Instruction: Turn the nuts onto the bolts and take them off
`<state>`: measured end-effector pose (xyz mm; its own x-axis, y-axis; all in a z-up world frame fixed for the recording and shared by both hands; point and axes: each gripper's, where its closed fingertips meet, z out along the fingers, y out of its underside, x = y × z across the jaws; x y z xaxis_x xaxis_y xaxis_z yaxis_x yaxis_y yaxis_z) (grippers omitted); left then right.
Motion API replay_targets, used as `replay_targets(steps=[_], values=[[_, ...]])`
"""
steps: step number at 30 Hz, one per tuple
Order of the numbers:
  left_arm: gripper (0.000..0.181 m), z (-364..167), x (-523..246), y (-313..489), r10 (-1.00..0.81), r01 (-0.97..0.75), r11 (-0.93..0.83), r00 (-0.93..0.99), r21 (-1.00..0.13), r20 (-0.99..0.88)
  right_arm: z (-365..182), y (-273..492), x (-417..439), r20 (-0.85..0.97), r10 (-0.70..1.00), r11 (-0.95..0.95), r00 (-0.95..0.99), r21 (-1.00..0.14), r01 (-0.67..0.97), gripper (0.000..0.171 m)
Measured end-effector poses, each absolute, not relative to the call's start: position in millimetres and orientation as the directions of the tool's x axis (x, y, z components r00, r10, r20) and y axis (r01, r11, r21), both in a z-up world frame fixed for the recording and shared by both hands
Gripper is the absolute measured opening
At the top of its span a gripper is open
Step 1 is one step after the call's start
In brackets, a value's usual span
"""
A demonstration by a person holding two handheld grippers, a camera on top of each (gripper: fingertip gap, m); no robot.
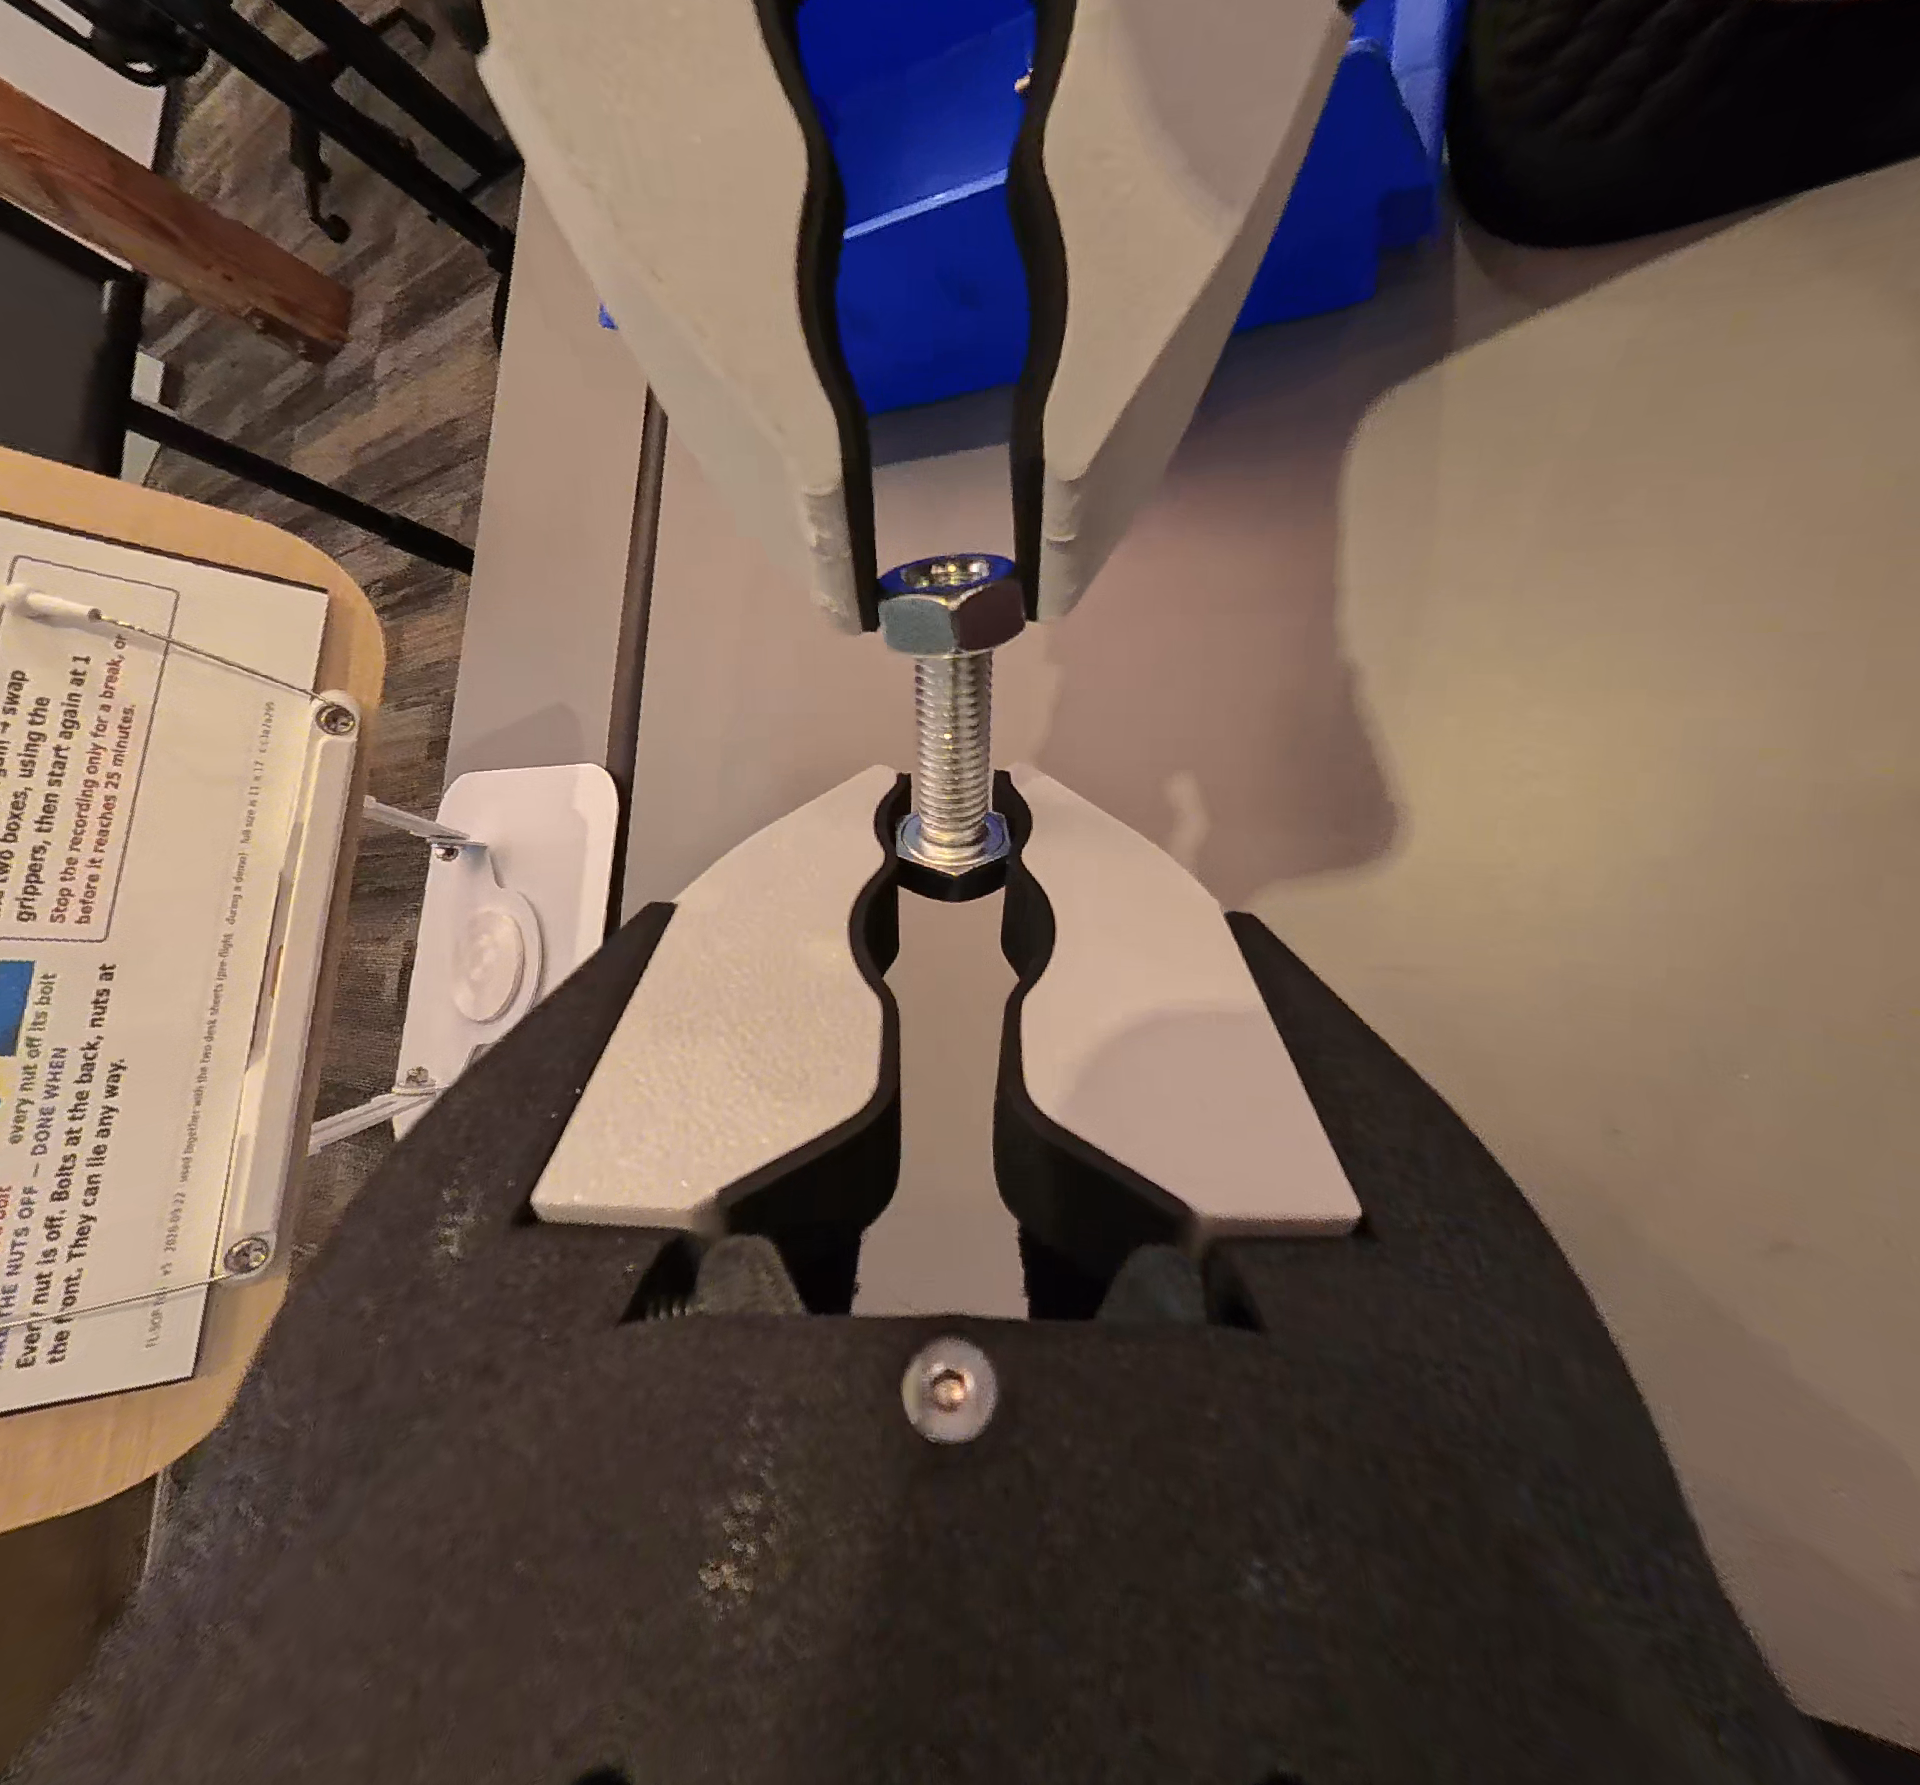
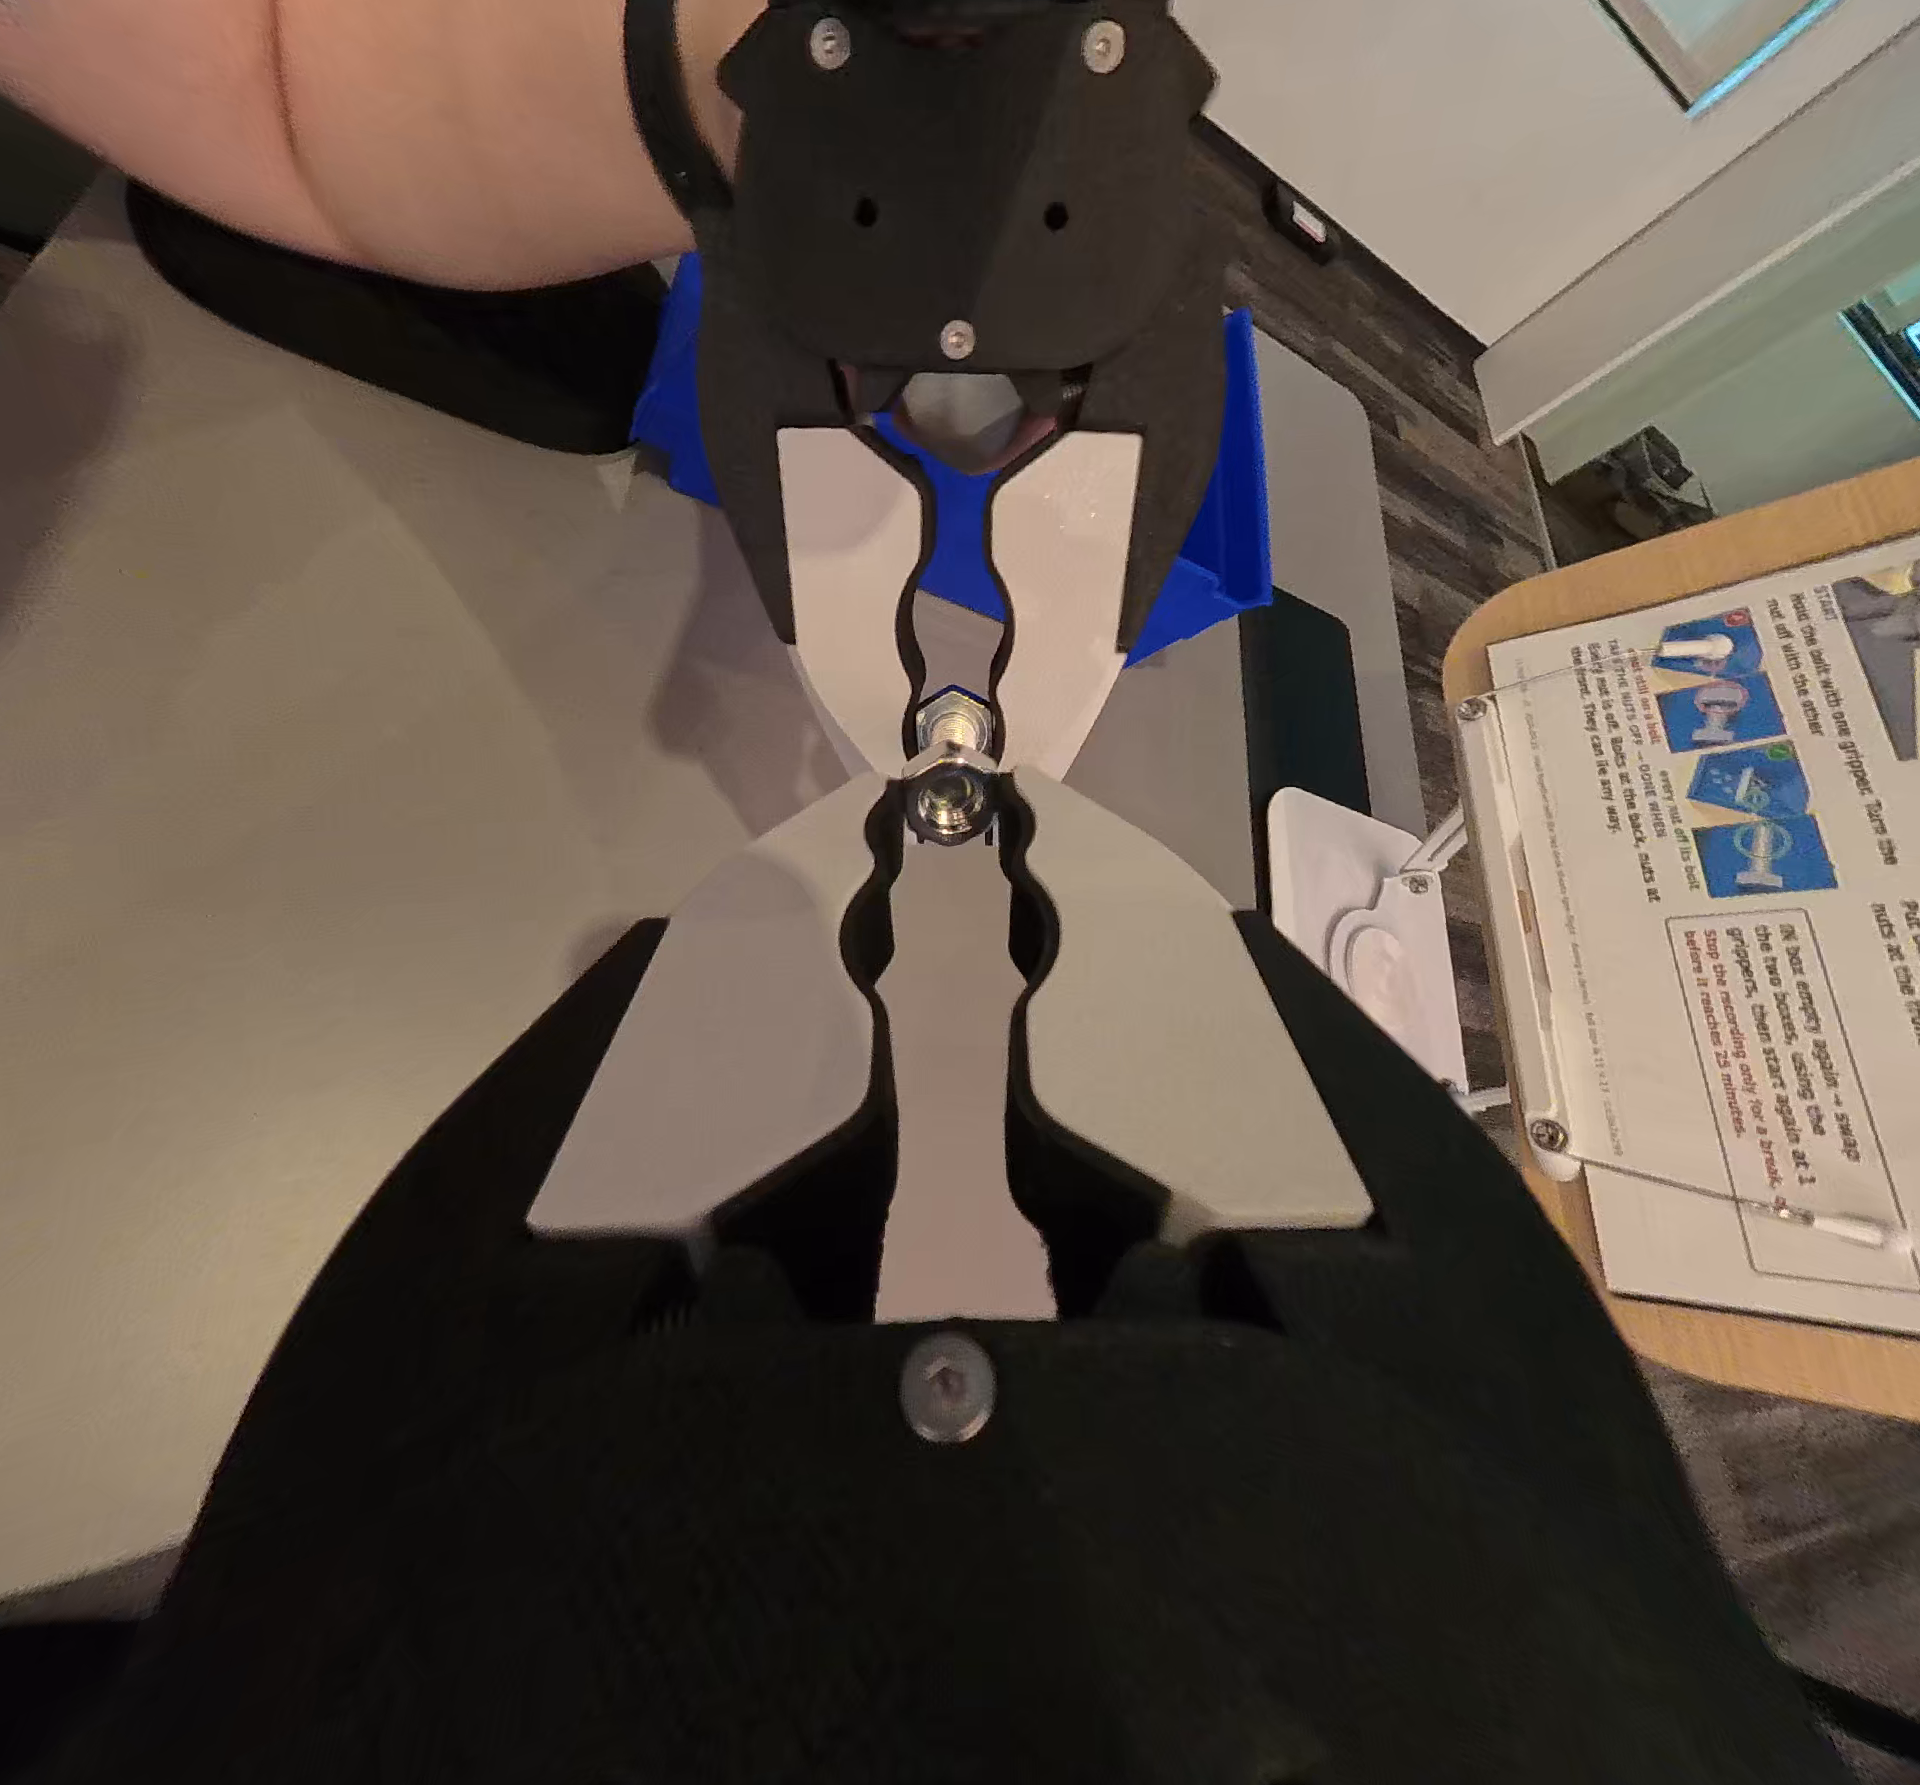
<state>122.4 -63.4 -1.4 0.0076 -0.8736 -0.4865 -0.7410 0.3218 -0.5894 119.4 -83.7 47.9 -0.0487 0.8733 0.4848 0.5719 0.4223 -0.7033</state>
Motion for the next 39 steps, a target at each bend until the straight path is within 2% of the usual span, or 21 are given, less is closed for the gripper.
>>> replay_targets(steps=[4,8,12,17,22,28,39], values=[[0.014,5,119,-52,-0.871,-0.752,0.246,0.105,-0.611,-0.481,54,-70,116,0.375,0.921,0.252,0.100,-0.774,0.581,0.018],[0.014,10,112,-37,-0.822,-0.786,0.194,0.197,-0.587,-0.535,57,-58,113,0.184,0.949,0.021,0.258,-0.849,0.529,0.018],[0.014,14,107,-29,-0.772,-0.809,0.198,0.219,-0.553,-0.597,59,-52,111,0.004,0.952,-0.136,0.306,-0.889,0.437,0.018],[0.014,18,100,-19,-0.707,-0.842,0.163,0.264,-0.514,-0.656,58,-45,109,-0.133,0.936,-0.251,0.327,-0.902,0.350,0.018],[0.014,19,95,-13,-0.653,-0.871,0.144,0.273,-0.470,-0.707,57,-41,107,-0.233,0.922,-0.325,0.308,-0.899,0.294,0.018],[0.014,22,91,-10,-0.603,-0.893,0.138,0.267,-0.428,-0.752,56,-41,105,-0.265,0.924,-0.340,0.277,-0.900,0.272,0.018],[0.014,29,94,-15,-0.619,-0.867,0.156,0.288,-0.474,-0.731,59,-46,99,-0.231,0.937,-0.303,0.263,-0.913,0.275,0.019]])
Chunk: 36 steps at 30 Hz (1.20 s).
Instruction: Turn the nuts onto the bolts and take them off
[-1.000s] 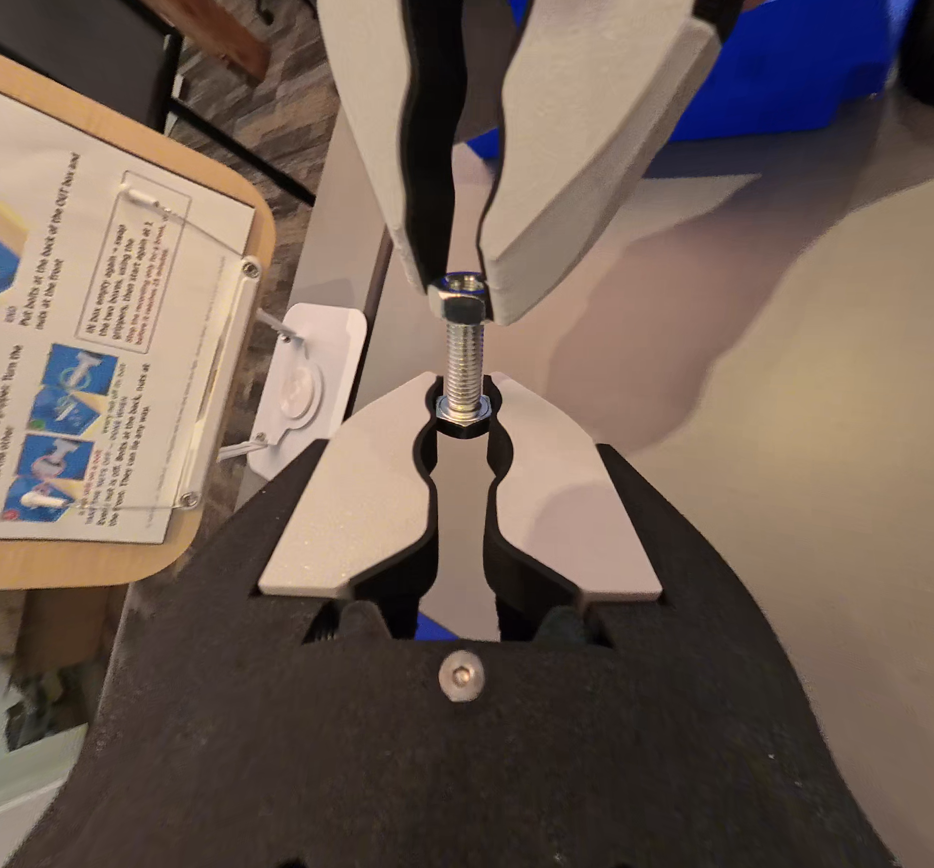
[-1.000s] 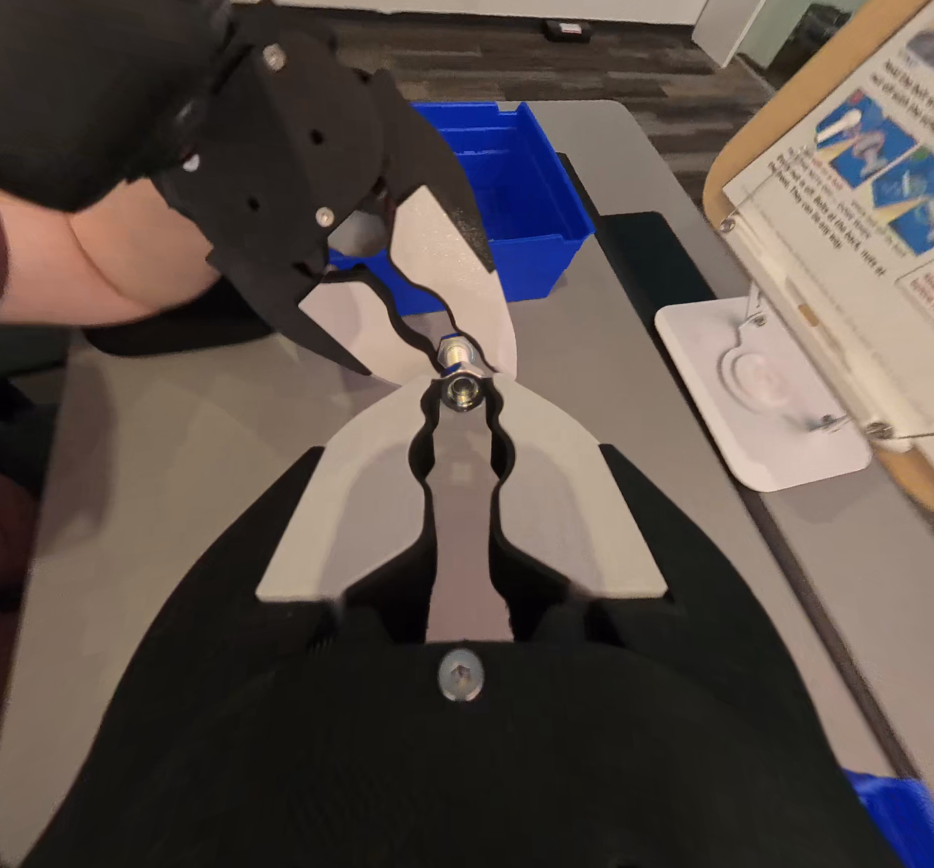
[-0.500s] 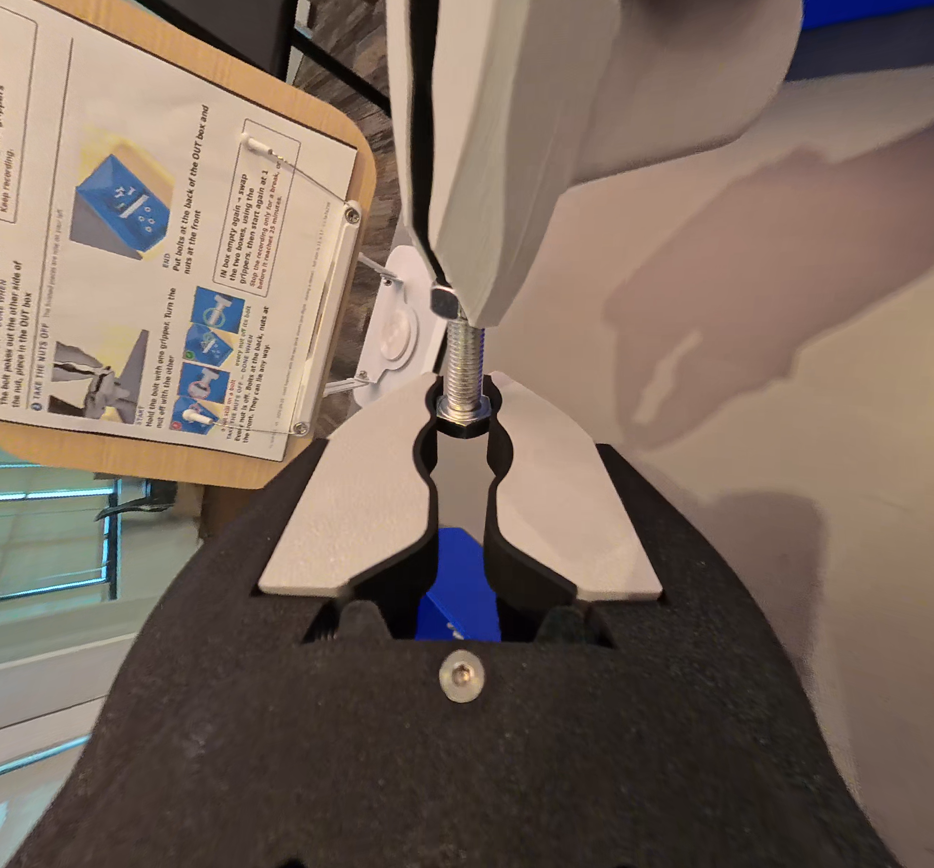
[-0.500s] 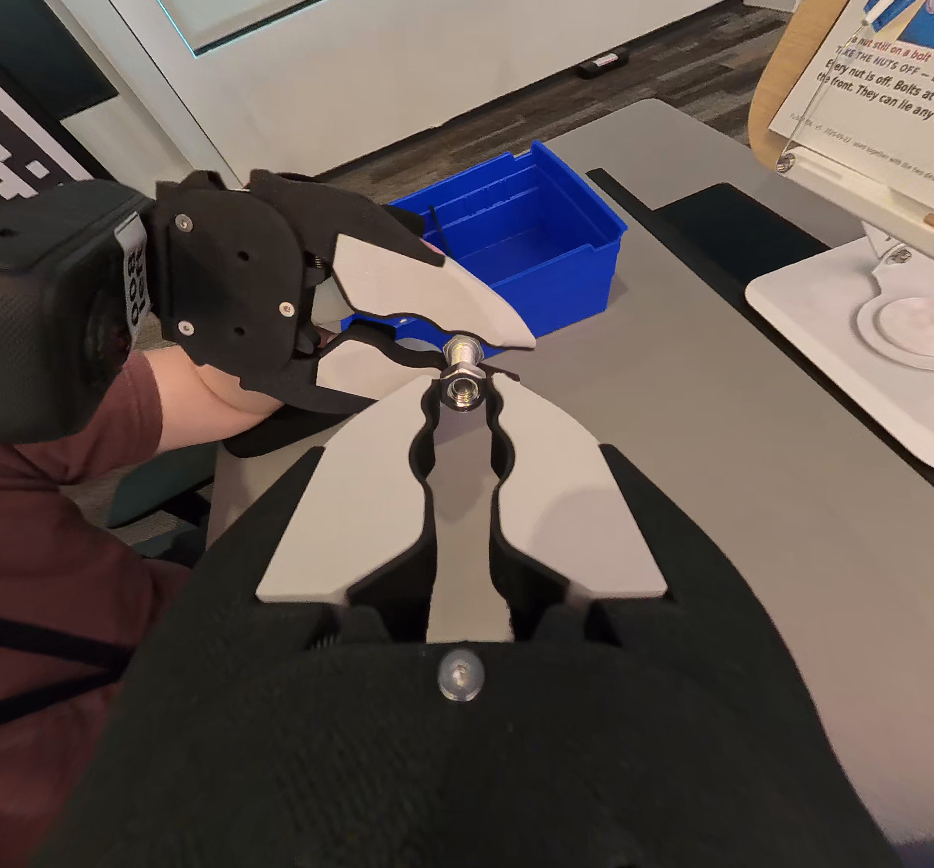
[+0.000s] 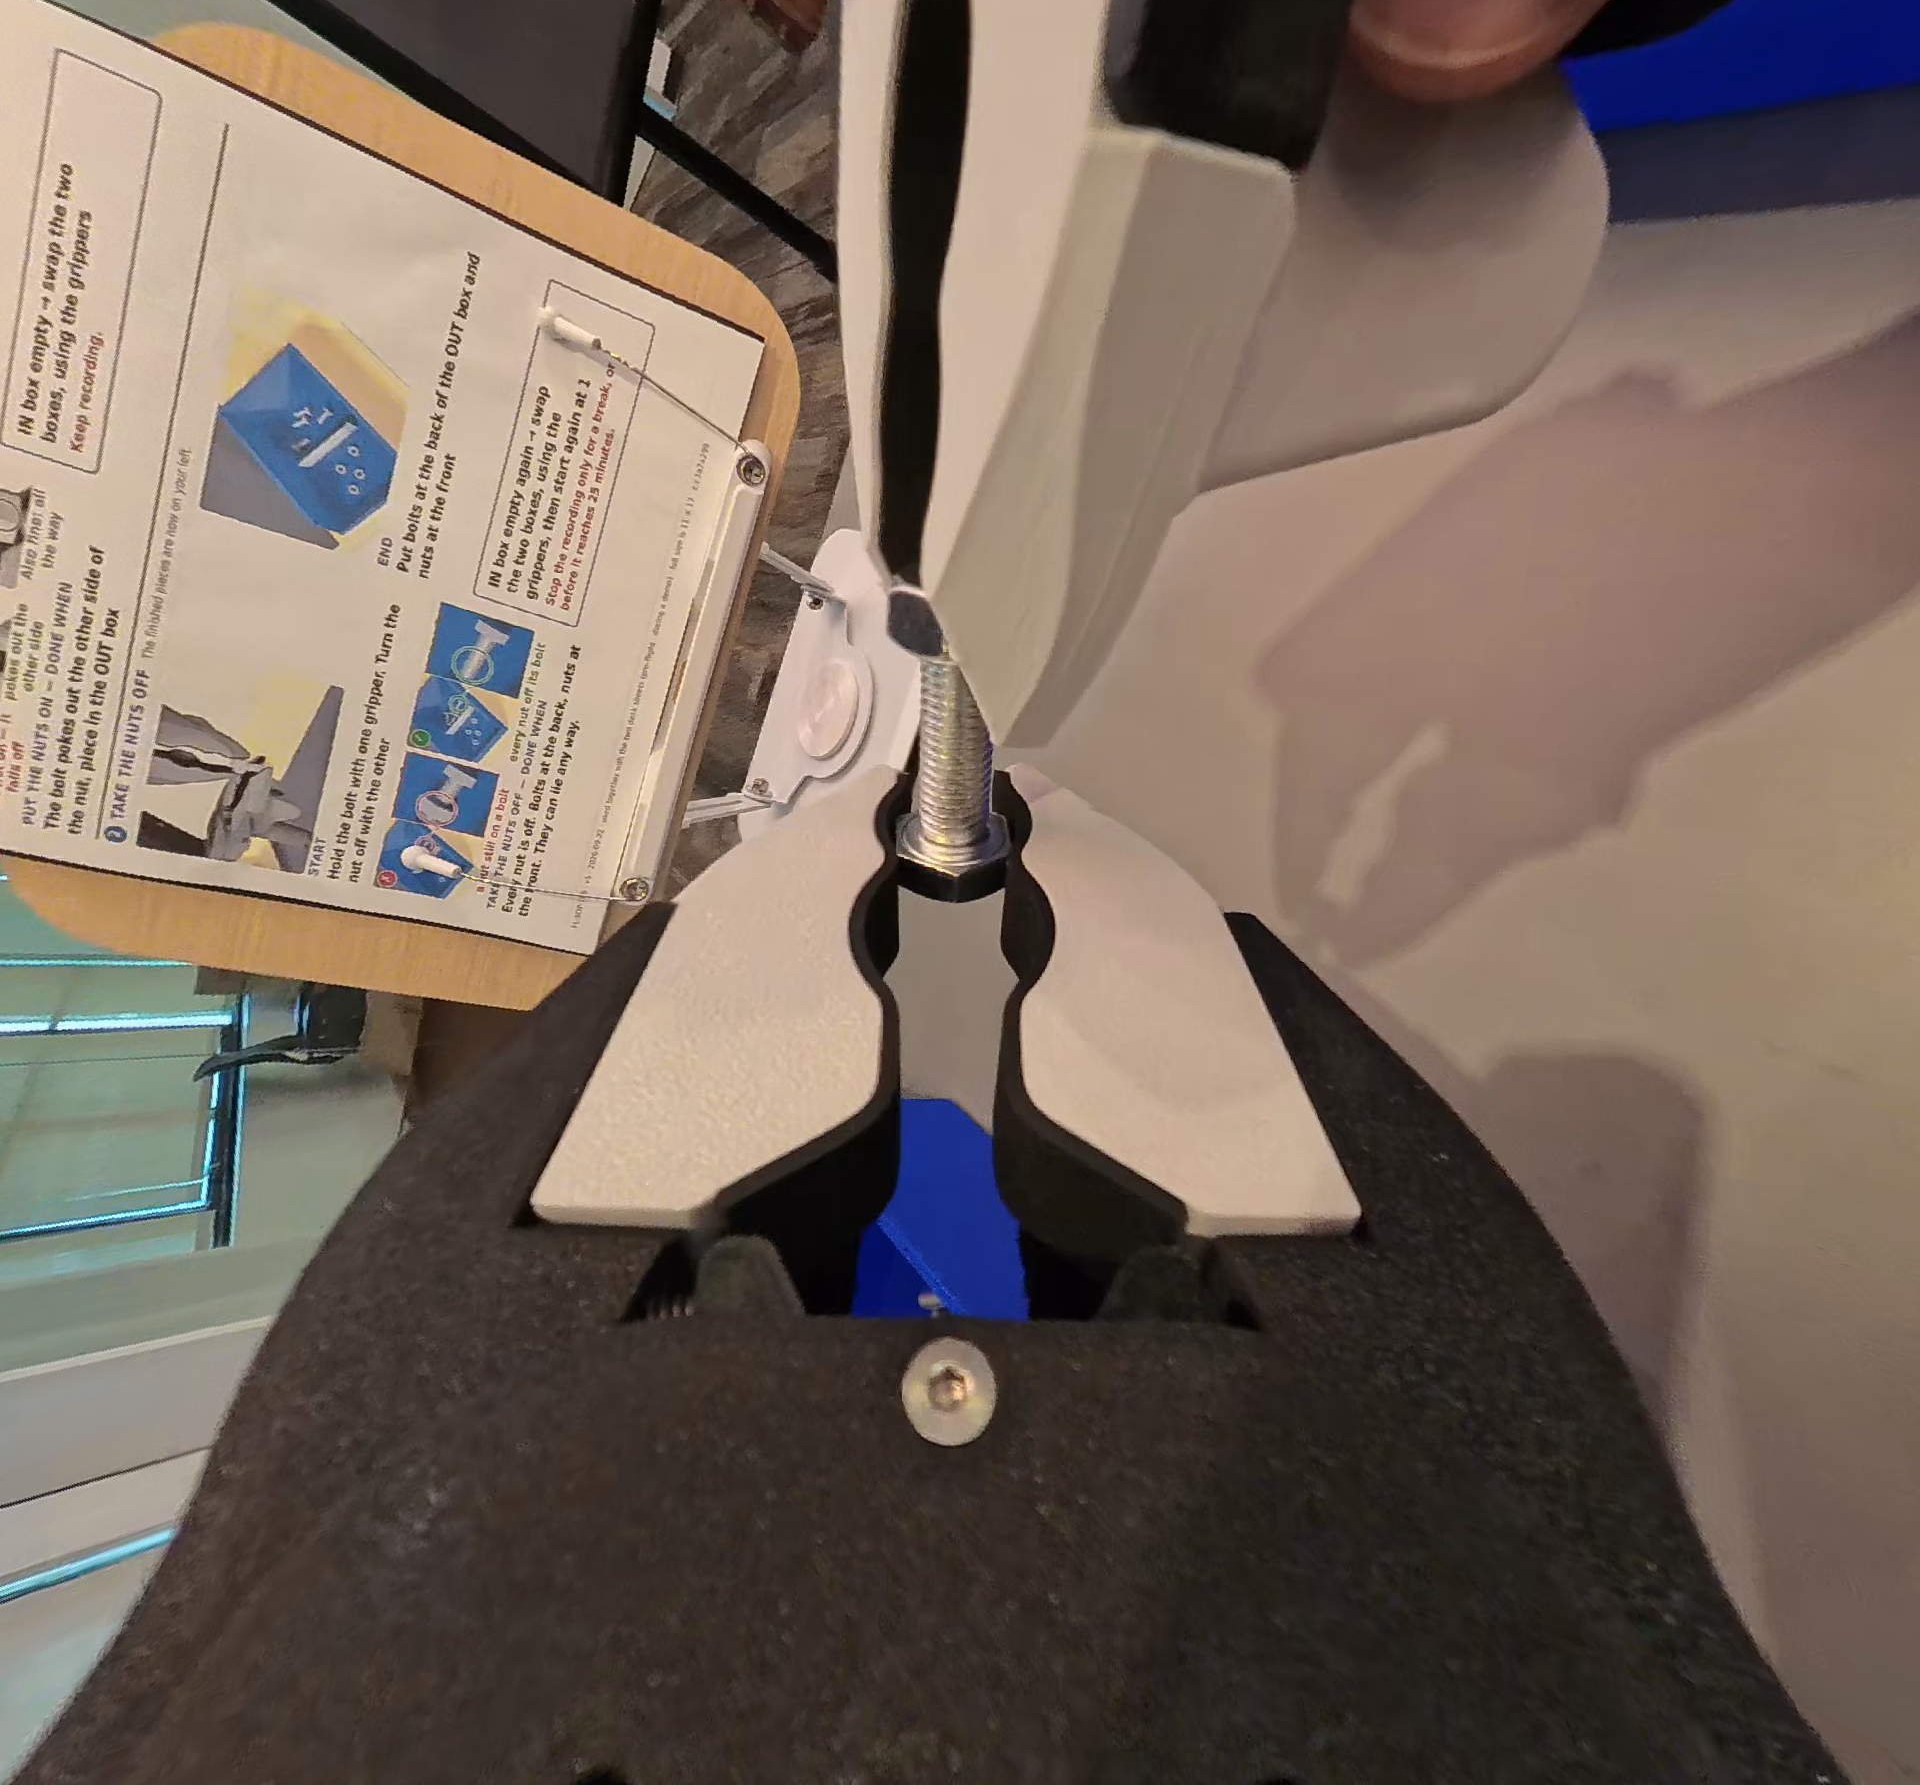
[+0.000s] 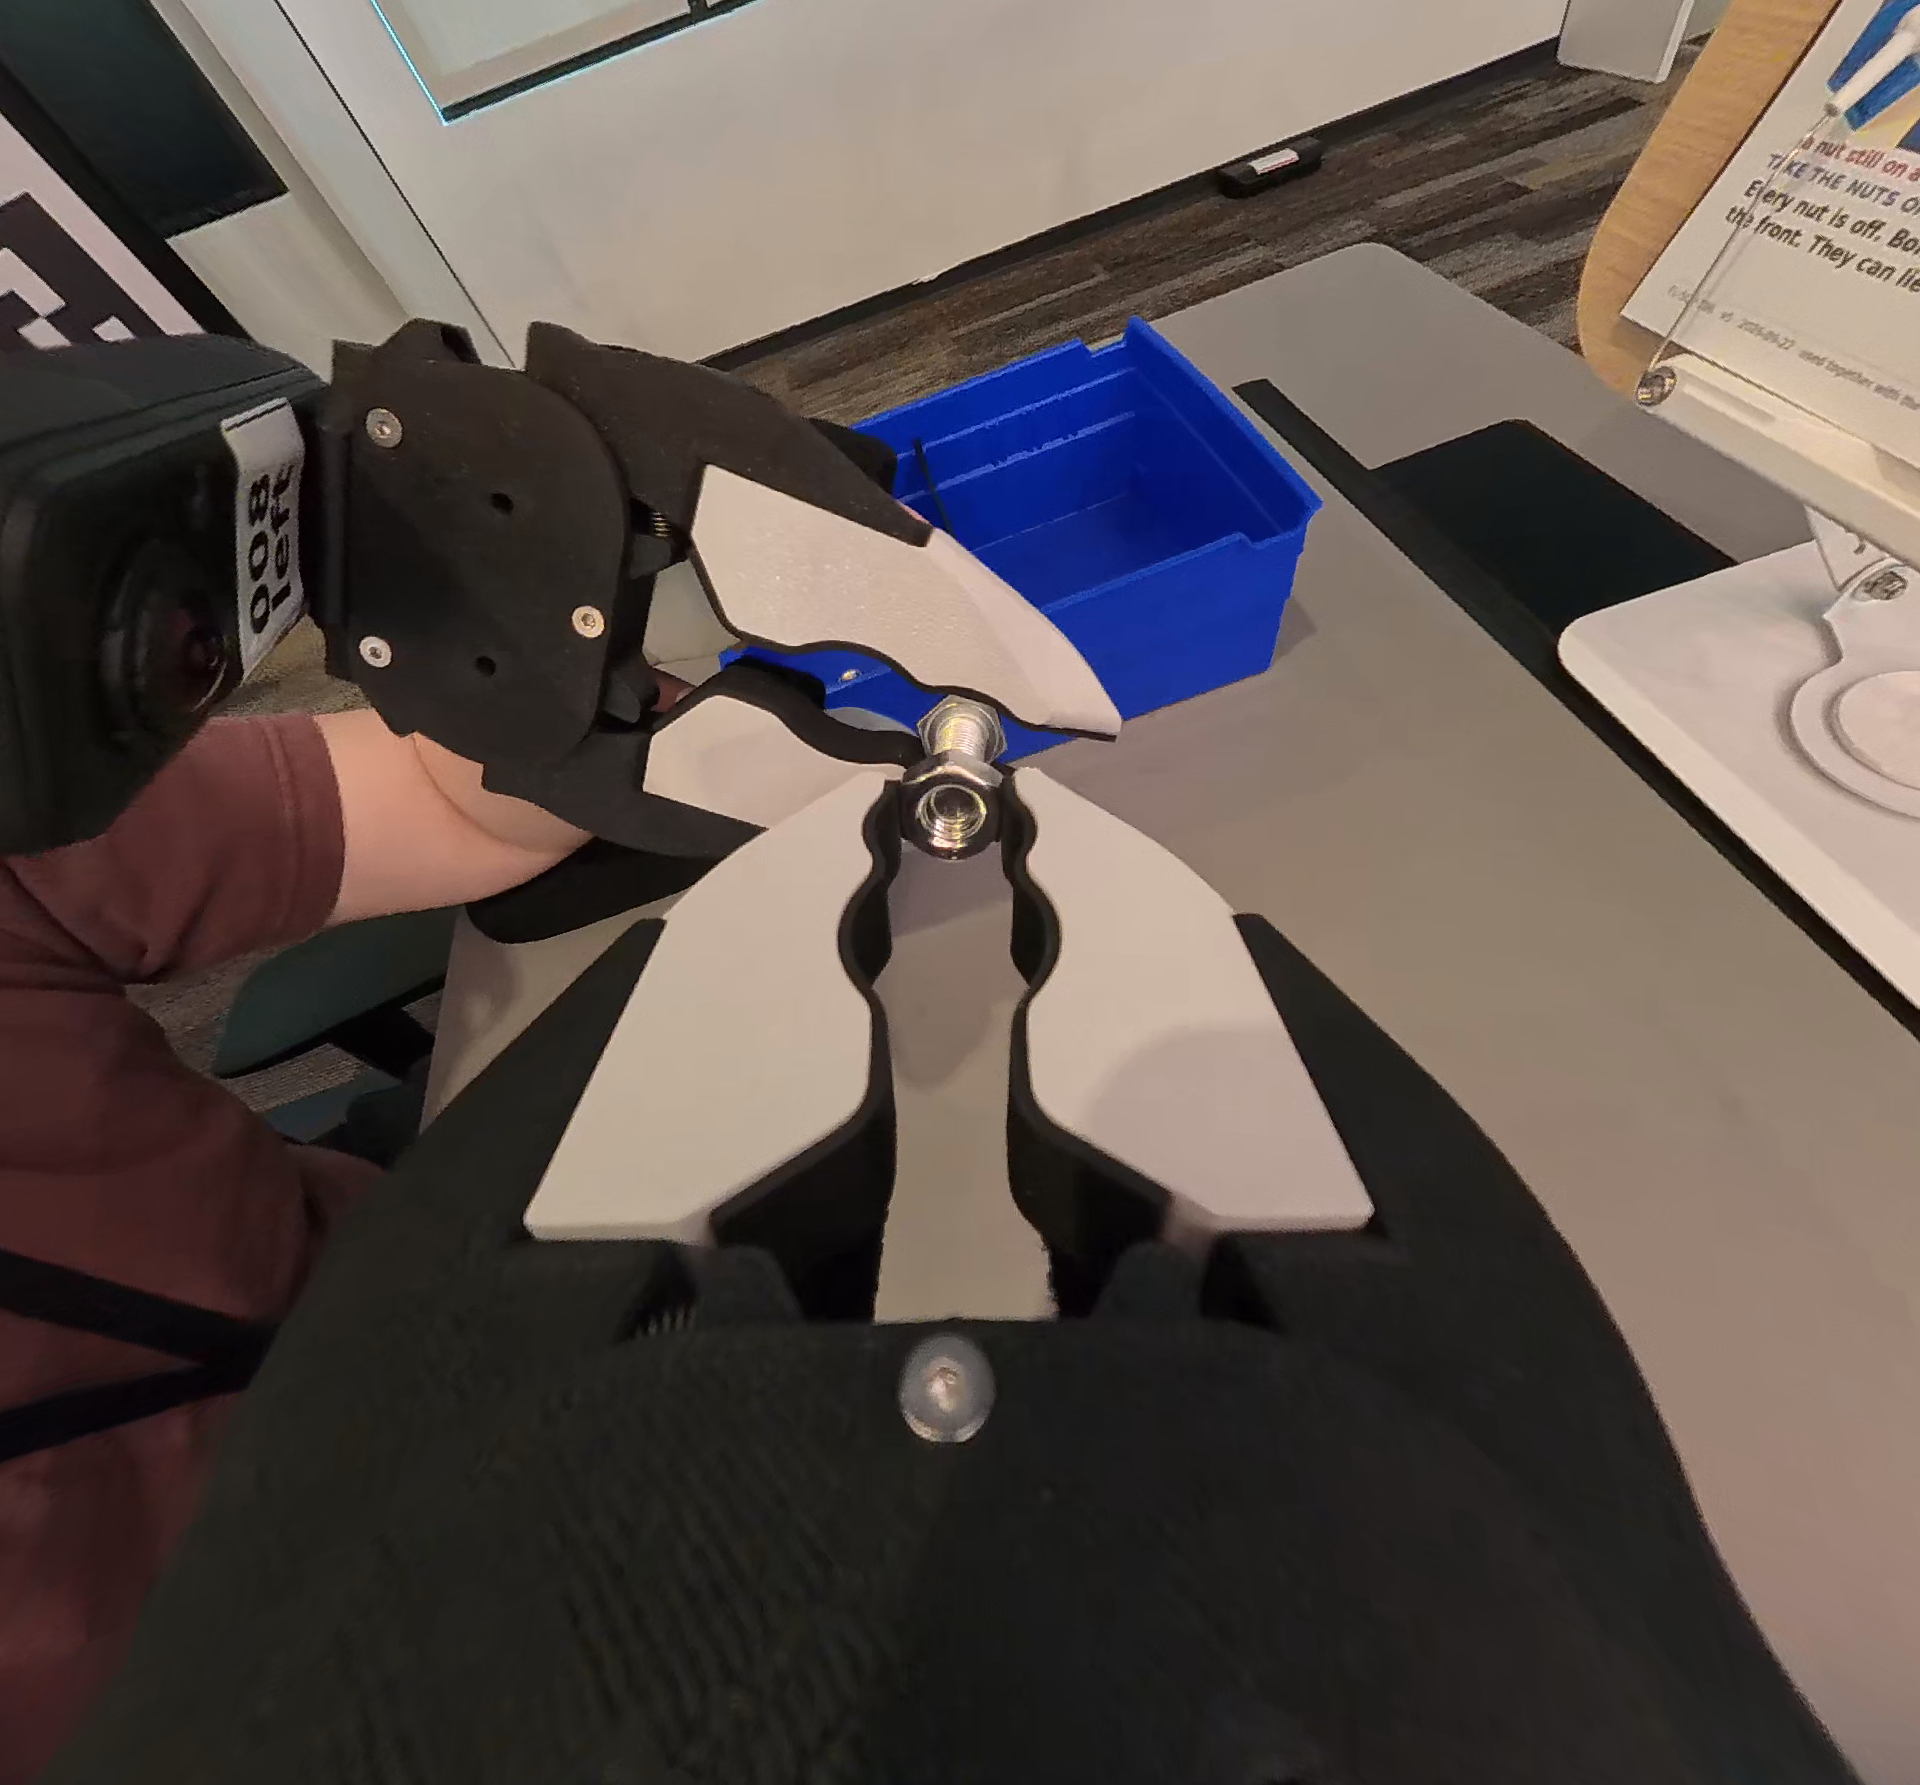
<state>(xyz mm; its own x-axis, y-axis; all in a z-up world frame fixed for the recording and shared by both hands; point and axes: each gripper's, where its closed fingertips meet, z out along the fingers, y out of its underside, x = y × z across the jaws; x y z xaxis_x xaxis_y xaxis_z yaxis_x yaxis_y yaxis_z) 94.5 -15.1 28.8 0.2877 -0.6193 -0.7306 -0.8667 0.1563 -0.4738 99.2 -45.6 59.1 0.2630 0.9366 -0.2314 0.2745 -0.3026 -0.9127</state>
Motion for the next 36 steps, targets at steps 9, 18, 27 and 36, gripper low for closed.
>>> replay_targets(steps=[9,18,27,36], values=[[0.014,31,104,-22,-0.685,-0.807,0.179,0.309,-0.563,-0.660,64,-50,104,-0.184,0.942,-0.269,0.281,-0.914,0.302,0.019],[0.014,25,122,-24,-0.759,-0.723,0.183,0.327,-0.666,-0.564,61,-49,116,-0.127,0.932,-0.258,0.339,-0.891,0.374,0.019],[0.014,21,127,-24,-0.755,-0.722,0.183,0.331,-0.667,-0.566,56,-48,122,-0.114,0.922,-0.273,0.371,-0.869,0.412,0.018],[0.014,24,127,-22,-0.741,-0.712,0.185,0.352,-0.677,-0.572,58,-47,122,-0.113,0.921,-0.271,0.373,-0.874,0.403,0.019]])
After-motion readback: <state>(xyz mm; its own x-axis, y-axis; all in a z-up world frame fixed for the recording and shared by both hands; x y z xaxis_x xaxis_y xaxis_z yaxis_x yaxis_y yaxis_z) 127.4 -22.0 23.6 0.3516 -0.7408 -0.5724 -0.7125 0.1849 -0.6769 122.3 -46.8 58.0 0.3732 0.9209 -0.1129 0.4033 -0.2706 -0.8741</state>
